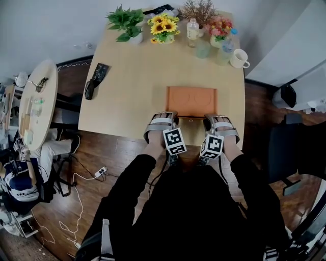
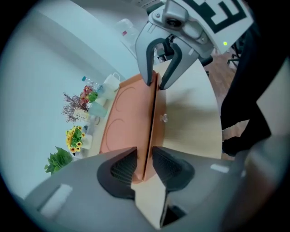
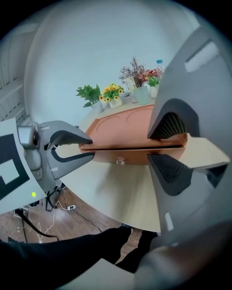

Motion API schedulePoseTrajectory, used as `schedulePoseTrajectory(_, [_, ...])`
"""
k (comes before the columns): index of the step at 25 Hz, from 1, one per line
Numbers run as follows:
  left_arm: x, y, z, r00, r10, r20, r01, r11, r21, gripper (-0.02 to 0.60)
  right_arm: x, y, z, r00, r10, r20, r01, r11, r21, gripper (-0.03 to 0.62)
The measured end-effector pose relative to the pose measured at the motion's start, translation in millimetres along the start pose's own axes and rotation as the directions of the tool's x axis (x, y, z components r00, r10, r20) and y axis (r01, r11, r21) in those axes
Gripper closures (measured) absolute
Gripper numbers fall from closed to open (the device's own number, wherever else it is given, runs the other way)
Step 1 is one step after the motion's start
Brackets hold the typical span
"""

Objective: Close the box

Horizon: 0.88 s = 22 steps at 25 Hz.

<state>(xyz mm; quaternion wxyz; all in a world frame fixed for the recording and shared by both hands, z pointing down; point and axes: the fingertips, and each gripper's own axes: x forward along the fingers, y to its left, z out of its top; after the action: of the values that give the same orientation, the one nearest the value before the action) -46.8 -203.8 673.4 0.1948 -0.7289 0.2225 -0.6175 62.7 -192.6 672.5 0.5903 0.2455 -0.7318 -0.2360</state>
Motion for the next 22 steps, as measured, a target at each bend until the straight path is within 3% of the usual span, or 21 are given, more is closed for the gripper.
schedulePoseTrajectory(8, [0.1, 3.2, -1.3, 0.998, 0.064, -0.018, -0.066, 0.991, -0.121, 0.505, 1.2, -2.7, 0.2, 0.999, -0.023, -0.032, 0.025, 0.998, 0.058, 0.505])
schedulePoseTrajectory(16, [1.0, 4.3, -1.7, 0.992, 0.096, -0.078, -0.104, 0.989, -0.107, 0.506, 1.6, -4.4, 1.2, 0.995, -0.082, -0.062, 0.084, 0.996, 0.019, 0.51])
schedulePoseTrajectory(19, [-0.5, 5.7, -1.5, 0.992, 0.087, -0.086, -0.098, 0.986, -0.137, 0.523, 1.5, -5.3, 1.3, 0.991, -0.104, -0.085, 0.106, 0.994, 0.02, 0.514])
schedulePoseTrajectory(22, [-6.2, 8.9, -6.0, 0.991, 0.114, -0.067, -0.125, 0.971, -0.205, 0.525, -1.6, -8.3, -0.4, 0.991, -0.119, -0.066, 0.125, 0.989, 0.08, 0.502])
